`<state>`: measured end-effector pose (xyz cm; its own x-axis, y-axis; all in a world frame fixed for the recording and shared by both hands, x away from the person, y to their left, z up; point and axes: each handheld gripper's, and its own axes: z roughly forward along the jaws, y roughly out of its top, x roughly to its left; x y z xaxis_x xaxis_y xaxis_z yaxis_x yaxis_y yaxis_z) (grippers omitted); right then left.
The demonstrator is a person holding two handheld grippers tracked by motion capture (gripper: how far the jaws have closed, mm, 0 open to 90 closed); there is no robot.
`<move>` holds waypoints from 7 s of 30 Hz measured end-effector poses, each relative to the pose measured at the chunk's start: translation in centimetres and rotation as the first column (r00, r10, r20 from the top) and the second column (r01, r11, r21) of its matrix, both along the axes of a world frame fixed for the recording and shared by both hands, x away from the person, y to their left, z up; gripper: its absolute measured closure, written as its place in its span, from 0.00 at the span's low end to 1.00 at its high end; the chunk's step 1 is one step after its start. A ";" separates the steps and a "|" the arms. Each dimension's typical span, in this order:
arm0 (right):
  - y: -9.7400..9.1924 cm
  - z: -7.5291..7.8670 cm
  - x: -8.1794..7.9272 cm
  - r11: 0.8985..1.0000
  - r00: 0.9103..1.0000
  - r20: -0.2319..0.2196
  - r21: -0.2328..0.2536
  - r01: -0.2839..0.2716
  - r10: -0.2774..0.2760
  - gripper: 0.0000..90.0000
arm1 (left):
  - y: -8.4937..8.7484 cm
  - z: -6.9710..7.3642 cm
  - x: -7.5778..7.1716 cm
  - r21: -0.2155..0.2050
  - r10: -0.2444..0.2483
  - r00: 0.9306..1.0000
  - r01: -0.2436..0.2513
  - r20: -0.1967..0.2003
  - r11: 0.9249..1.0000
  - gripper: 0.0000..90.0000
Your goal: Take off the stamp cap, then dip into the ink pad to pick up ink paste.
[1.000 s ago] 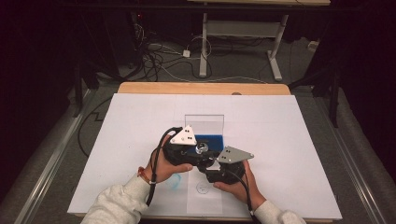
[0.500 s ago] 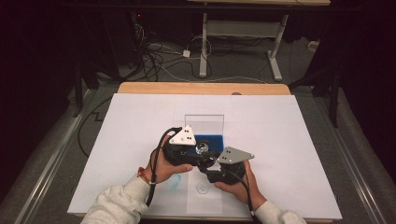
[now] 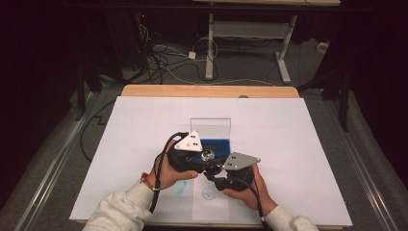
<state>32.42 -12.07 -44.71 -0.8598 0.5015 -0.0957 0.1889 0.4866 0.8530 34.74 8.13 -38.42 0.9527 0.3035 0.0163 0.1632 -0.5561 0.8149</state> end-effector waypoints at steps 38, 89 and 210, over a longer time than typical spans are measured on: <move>-1.9 0.2 -1.4 0.982 0.998 0.064 -0.187 -0.007 0.020 0.44 | 1.6 0.2 0.6 0.091 0.058 0.997 -0.062 0.053 0.994 0.61; -15.0 1.7 -3.1 0.938 0.934 0.123 -0.051 0.343 -0.335 0.44 | 5.3 1.2 2.5 0.000 0.189 0.979 -0.189 0.072 0.982 0.61; -13.8 0.3 -2.6 0.949 0.960 0.058 -0.146 0.278 -0.273 0.43 | -0.8 -5.2 7.0 0.260 0.183 0.982 -0.190 0.054 0.947 0.61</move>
